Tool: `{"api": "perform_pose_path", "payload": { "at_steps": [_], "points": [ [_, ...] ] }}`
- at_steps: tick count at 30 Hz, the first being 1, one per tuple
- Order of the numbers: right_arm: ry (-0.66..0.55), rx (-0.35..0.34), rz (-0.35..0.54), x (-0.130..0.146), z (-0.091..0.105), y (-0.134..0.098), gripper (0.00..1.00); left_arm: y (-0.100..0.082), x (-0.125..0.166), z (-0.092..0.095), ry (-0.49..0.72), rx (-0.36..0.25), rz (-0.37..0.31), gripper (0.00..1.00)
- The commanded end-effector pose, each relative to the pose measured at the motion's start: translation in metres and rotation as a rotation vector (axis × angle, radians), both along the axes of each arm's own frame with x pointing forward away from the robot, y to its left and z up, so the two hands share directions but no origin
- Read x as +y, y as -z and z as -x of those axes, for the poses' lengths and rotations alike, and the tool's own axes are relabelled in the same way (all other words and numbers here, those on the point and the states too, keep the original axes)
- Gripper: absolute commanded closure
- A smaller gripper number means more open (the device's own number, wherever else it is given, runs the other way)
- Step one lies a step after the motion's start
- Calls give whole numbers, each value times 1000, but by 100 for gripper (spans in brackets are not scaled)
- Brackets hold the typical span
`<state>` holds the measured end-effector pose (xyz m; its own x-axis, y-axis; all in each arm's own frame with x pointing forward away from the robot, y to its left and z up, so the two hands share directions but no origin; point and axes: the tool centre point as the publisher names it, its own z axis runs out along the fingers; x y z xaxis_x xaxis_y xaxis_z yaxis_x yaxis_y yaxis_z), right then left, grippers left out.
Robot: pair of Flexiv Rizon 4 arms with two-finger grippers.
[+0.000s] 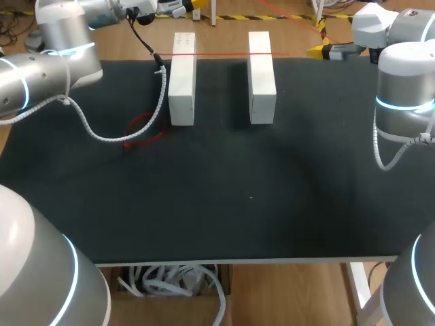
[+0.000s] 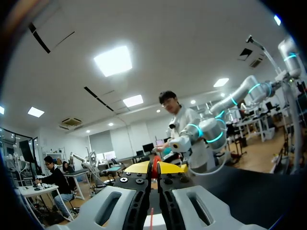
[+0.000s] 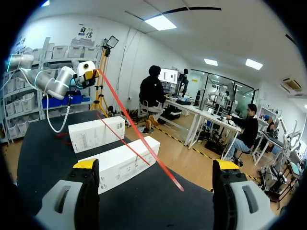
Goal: Grab the tape and strap the tape.
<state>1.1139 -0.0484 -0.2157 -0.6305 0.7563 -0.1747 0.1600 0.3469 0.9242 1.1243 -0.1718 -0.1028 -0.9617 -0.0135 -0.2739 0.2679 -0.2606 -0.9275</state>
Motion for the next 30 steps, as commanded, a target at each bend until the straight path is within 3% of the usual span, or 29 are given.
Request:
{"api": "perform_pose_path", "payload": {
  "at_steps": [1,4,5,7,9,12,17,18,20,22,23,24,25,30],
  "points": [
    [-1,-3,-2,0,0,1,0,1,0,-1,1,-3,3,100],
    [-1,-3,-2,0,0,1,0,1,0,-1,1,-3,3,100],
    [-10,15,-56,4,4,1,0,1,0,-1,1,-3,3,100],
    [13,-24,-24,11,8,1,0,1,0,-1,1,-3,3,100],
    [116,-92,-63,11,8,-3,0,1,0,-1,1,-3,3,100],
    [297,-118,-137,4,4,-7,0,1,0,-1,1,-3,3,100],
    [522,-1,-307,-5,4,-7,0,1,0,-1,1,-3,3,100],
    [549,63,-325,-5,3,-6,0,1,0,-1,1,-3,3,100],
    [584,127,-379,-7,3,-6,0,1,0,-1,1,-3,3,100],
    [618,264,-493,-9,3,-5,0,1,0,-1,1,-3,3,100],
    [624,291,-520,-9,3,-4,0,1,0,-1,1,-3,3,100],
    [586,286,-543,-6,1,-6,0,1,0,-1,1,-3,3,100],
    [548,251,-620,-6,1,-9,0,1,0,-1,1,-3,3,100],
    [548,251,-620,-6,1,-9,0,1,0,-1,1,-3,3,100]
  ]
}}
